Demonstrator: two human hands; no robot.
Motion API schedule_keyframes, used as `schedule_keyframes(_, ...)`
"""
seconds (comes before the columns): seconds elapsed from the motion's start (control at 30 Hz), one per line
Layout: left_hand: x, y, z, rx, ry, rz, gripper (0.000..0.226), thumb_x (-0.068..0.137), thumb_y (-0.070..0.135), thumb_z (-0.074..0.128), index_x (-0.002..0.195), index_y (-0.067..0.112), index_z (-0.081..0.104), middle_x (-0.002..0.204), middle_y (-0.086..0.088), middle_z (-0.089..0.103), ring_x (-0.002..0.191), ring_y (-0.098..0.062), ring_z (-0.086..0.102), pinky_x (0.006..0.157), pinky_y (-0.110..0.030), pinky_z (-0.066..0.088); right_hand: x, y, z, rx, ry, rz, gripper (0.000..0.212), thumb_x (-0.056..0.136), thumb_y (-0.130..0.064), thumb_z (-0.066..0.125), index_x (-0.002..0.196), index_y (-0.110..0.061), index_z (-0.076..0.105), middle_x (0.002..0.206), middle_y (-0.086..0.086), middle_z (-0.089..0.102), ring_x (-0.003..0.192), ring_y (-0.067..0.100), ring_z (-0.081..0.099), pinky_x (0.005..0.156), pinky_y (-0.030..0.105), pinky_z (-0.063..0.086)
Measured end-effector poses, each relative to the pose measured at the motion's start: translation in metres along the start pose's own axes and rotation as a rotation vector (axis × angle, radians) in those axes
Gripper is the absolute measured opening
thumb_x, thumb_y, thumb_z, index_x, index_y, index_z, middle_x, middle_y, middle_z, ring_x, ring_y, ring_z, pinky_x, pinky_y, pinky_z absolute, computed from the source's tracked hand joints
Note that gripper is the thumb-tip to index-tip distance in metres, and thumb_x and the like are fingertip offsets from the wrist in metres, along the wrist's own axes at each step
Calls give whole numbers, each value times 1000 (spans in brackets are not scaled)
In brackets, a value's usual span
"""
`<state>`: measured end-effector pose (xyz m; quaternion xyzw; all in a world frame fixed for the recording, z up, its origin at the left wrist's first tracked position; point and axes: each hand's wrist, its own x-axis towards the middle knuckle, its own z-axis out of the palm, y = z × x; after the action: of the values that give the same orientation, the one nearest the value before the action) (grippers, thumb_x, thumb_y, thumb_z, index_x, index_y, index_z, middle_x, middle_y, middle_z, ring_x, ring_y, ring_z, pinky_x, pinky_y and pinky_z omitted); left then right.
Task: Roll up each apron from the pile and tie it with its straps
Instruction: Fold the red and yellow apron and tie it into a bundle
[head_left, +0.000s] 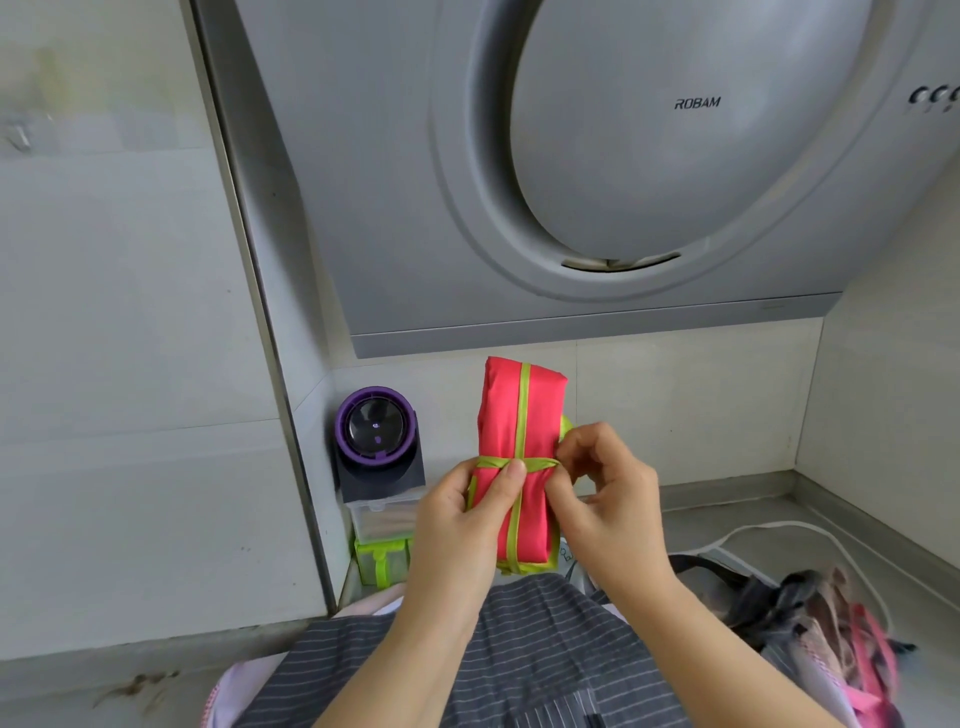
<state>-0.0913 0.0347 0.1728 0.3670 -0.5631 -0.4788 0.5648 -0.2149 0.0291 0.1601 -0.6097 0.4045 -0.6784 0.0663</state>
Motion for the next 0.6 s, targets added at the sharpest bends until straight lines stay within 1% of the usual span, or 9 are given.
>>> schedule_keyframes(0.07,0,-1,-2,18,19,34,28,72,44,64,91,24,71,86,0,75,82,-19,72,79,-42,58,-2,-1,1,-37,13,-16,21,77,-11,60,80,-29,52,74,-8,60,71,7,57,57,17,48)
schedule_keyframes(0.13,0,-1,-2,37,45,84,27,72,46,64,89,27,70,85,2,74,81,-17,71,79,-42,58,-3,0,3,-107,52,-32,31,80,-6,66,84,-34,53,74,-14,62,75,5,60,60,16,49)
schedule_keyframes(0.17,1,-1,-1,45,61,109,27,72,47,63,89,28,70,84,4,74,81,-15,71,78,-42,58,-3,0,4,-135,77,-40,30,80,-4,68,86,-32,57,77,-16,63,77,4,60,61,16,50)
schedule_keyframes(0.23,0,-1,1,62,91,151,26,71,48,63,90,30,68,83,7,73,79,-11,70,75,-38,59,-4,0,8,-187,129,-82,20,81,-4,67,93,-20,68,78,-14,63,79,3,61,63,14,51)
schedule_keyframes(0.3,-1,-2,4,83,122,187,24,72,49,62,90,33,67,82,11,72,77,-9,69,72,-33,58,-6,-1,12,-193,164,-76,18,83,-1,65,97,-11,72,79,-16,62,79,0,61,64,8,48)
schedule_keyframes(0.37,-2,-4,6,102,154,219,22,72,49,62,89,36,66,81,12,72,76,-8,68,69,-31,57,-7,-4,14,-151,186,-6,19,84,2,64,96,-11,73,79,-17,63,78,-2,61,63,5,45)
schedule_keyframes(0.47,0,-7,7,111,176,245,21,73,50,61,88,36,65,81,11,71,76,-9,67,69,-30,57,-6,-5,16,-132,206,36,18,85,1,64,92,-13,73,78,-17,64,77,-1,62,61,7,46)
schedule_keyframes(0.53,1,-8,8,115,179,248,21,74,50,61,89,36,65,81,10,71,77,-11,67,70,-30,57,-3,-5,17,-176,205,-10,14,85,-2,64,91,-12,72,76,-16,64,77,1,61,61,9,48)
schedule_keyframes(0.6,3,-7,8,110,181,240,21,75,50,60,89,34,66,81,8,71,77,-11,67,69,-29,57,2,-2,14,-256,186,-92,13,84,-8,61,90,-10,73,76,-10,65,71,4,60,62,13,50)
